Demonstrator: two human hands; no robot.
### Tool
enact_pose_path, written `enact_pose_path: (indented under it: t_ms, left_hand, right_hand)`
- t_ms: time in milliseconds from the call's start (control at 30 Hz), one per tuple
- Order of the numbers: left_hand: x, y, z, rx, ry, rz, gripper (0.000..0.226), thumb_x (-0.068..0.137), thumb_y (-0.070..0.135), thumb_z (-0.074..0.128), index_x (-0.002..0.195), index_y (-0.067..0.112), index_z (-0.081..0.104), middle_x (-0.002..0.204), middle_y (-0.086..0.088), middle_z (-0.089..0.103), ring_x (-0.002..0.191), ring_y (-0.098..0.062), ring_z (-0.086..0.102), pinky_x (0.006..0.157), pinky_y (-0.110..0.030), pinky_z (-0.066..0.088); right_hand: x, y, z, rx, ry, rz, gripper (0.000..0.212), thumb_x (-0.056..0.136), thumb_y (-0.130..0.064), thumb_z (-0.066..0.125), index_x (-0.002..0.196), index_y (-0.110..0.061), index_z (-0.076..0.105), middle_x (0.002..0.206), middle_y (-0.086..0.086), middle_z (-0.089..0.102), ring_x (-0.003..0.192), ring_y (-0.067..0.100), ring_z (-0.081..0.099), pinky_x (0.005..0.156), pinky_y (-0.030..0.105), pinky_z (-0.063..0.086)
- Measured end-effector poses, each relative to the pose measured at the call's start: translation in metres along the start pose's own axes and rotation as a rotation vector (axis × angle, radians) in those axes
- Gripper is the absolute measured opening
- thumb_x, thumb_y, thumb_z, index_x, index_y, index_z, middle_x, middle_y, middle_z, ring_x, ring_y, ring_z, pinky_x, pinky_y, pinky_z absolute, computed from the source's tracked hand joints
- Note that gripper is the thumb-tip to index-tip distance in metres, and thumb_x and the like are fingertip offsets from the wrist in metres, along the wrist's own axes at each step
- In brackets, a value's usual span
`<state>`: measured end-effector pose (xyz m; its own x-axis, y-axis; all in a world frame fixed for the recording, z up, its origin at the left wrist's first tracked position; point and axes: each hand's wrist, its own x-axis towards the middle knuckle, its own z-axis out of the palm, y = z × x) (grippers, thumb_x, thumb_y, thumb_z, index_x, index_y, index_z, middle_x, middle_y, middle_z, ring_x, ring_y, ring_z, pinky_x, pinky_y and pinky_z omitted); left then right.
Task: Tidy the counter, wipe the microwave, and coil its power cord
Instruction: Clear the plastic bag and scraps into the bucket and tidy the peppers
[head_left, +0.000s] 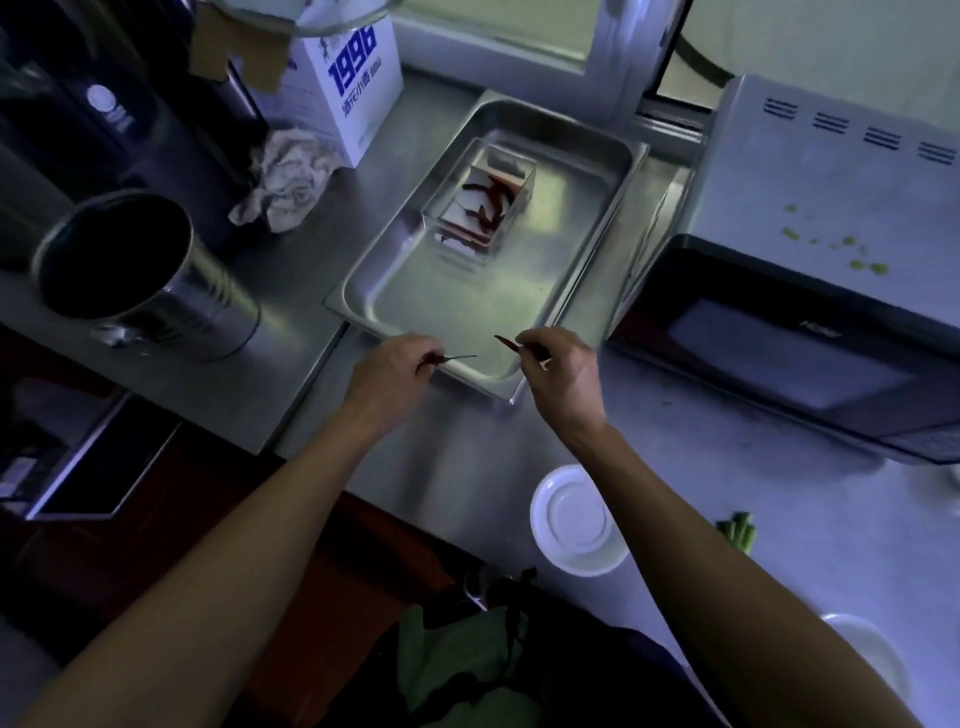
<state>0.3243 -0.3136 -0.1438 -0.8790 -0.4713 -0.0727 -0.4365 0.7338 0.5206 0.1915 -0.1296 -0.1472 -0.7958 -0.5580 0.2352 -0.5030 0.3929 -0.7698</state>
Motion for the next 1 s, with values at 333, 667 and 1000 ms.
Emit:
enact_pose_path:
  t_ms: [333,667,1000]
  left_hand:
    - [0.082,-0.005,-0.013,0.056,-0.044,0.111,0.018,0.091,0.008,0.062,0.104,0.018,0.070,0.098,0.004,0.069,0.084,-0.017,0.060,0.076,-0.036,0.052]
    - [0.185,-0.013,-0.010,0.052,-0.064,0.184,0.024,0.090,0.014,0.065,0.110,0.026,0.072,0.106,0.003,0.073,0.092,-0.021,0.067,0.071,-0.026,0.047]
    - [0.276,-0.026,-0.027,0.078,-0.130,0.358,0.024,0.090,0.008,0.063,0.110,0.020,0.071,0.111,-0.002,0.071,0.098,-0.025,0.065,0.075,-0.026,0.042]
  right_hand:
    - [0.062,0.010,0.012,0.018,0.053,0.045,0.017,0.084,0.003,0.065,0.096,-0.003,0.075,0.087,0.011,0.071,0.078,0.025,0.065,0.074,0.043,0.055]
    - [0.096,0.014,0.018,-0.058,0.153,0.174,0.016,0.085,0.004,0.065,0.098,0.001,0.074,0.092,0.013,0.072,0.083,0.027,0.067,0.078,0.045,0.055]
    - [0.150,0.001,0.057,-0.101,0.224,0.261,0.014,0.087,0.002,0.065,0.099,0.001,0.073,0.094,0.012,0.072,0.084,0.024,0.067,0.077,0.042,0.056]
